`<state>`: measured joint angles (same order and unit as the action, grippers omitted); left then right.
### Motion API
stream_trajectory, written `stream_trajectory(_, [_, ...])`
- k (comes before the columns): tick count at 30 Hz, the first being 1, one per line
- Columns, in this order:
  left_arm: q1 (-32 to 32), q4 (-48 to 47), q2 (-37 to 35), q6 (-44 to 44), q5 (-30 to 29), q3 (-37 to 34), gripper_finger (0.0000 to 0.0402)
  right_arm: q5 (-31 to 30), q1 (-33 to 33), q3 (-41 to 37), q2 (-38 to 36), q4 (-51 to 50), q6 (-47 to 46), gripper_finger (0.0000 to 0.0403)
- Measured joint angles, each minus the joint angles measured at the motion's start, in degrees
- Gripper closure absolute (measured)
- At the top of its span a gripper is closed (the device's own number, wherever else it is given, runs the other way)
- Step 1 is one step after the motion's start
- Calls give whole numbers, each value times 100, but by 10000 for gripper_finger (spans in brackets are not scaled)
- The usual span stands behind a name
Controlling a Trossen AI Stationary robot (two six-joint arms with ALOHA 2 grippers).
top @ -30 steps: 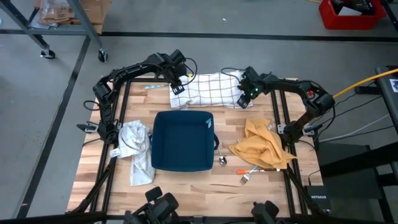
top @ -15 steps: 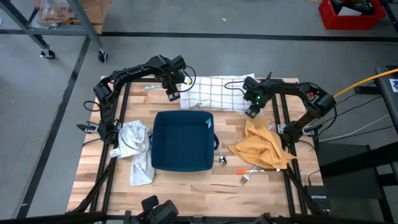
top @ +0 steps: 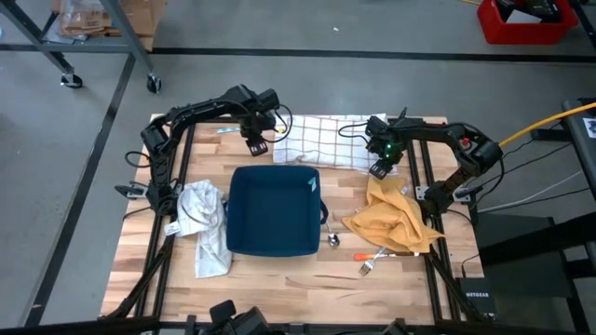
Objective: Fold towel
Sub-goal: Fold the right white patterned towel
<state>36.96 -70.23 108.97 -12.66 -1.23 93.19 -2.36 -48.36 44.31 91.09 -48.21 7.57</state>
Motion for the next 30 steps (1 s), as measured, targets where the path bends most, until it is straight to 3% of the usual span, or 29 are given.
stream_trajectory(13, [-269, 831, -16, 148, 0, 238, 314, 32, 0, -2, 4, 8, 0, 265])
stream_trajectory(22, [-552, 2147, 13, -21, 417, 280, 314, 90, 0, -2, 4, 0, -109, 265])
stream_trajectory(30, [-538, 2628, 15, 638, 402, 280, 314, 1611, 0, -4, 10, -76, -486, 265])
